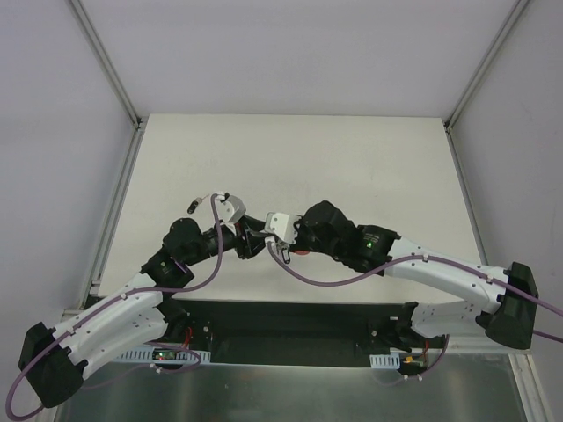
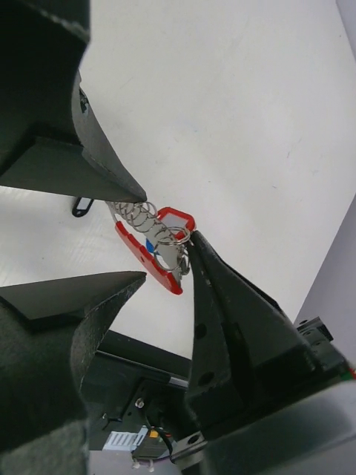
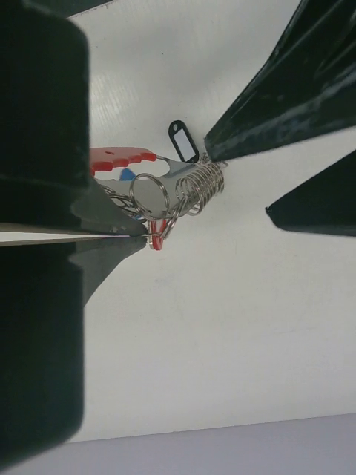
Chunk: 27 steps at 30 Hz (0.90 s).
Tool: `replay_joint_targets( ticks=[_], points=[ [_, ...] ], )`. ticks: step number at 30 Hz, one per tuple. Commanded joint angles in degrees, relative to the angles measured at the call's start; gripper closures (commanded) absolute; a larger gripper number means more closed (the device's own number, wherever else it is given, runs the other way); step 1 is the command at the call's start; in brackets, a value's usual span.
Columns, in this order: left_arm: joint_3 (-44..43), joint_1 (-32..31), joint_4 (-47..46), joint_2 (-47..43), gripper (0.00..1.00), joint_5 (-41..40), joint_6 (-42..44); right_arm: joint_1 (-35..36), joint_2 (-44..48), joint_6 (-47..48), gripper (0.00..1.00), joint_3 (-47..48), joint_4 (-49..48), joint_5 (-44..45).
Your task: Put the keys on the keyring
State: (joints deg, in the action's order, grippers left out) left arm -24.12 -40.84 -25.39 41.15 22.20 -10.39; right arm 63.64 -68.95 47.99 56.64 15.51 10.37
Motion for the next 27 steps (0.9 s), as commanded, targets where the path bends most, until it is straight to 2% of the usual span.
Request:
replay_joint_targets(
  ticks=[1,6,15,23,27],
  points=[
    [-6.0,0.2,8.2,2.1,0.58,-0.1,3.3,2.1,-1.6,3.0,0.99,5.0,4.5,0.6],
    [-10.6,0.2,9.5,6.8,0.56,3.4,3.6,3.2,-2.4,3.1,0.99,6.4,5.9,1.8],
    [-13.5,0.1,11.1,11.1,0.56,7.7,-0.2,4.6,-2.3,2.8,0.99,6.6,6.5,3.2],
    [-15.2,-0.9,14.7,13.8,0.57,7.9,-1.0,5.0,-2.3,2.0,0.99,6.4,6.6,3.0],
    [-16.2,-1.4,16.5,14.8,0.61,7.2,-0.5,5.4,-2.2,2.0,0.99,6.5,6.8,3.3]
  ],
)
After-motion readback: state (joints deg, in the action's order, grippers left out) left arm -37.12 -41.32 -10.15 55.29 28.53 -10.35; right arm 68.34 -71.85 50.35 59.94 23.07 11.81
